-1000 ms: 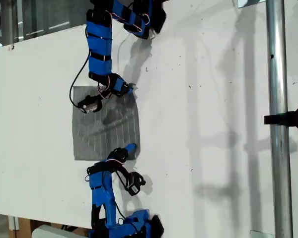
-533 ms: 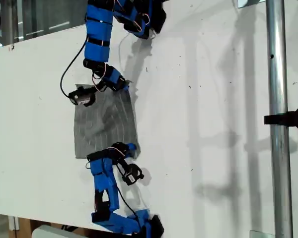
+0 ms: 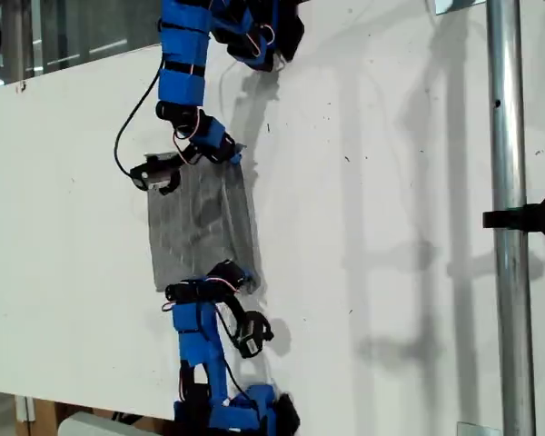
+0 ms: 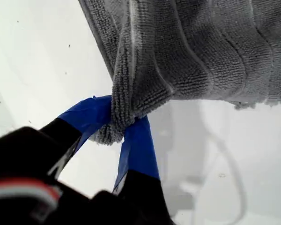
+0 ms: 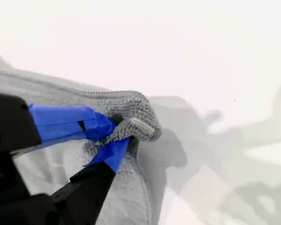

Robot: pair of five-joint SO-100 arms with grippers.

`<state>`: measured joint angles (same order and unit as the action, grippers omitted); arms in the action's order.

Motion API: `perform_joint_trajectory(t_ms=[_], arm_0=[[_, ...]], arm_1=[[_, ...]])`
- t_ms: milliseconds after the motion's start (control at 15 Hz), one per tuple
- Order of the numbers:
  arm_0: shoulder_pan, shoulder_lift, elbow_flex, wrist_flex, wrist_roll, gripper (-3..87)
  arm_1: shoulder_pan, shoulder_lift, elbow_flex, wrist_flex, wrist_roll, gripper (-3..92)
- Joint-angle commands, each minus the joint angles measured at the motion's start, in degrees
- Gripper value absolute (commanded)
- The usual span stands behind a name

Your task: Grasp corners of a towel and fold twice.

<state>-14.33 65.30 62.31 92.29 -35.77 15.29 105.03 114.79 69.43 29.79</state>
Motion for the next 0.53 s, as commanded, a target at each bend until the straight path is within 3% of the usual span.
perform_joint_trajectory(t_ms=[0,267,467], arm_0=[[5.0,11.7,-0.4,1.8,-3.2,-2.9],[12.2,14.0,2.5,1.6,-7.6,-2.9],[5.9,14.1,4.9,0.4,-4.3,-2.9]], arm_1=[[-8.9,-1.4,-6.1,1.5,3.3,-0.2],[-20.7,-12.3,-23.4,11.7,7.4,-0.2],[-10.8,-11.1,-25.0,14.7,7.8,-0.2]])
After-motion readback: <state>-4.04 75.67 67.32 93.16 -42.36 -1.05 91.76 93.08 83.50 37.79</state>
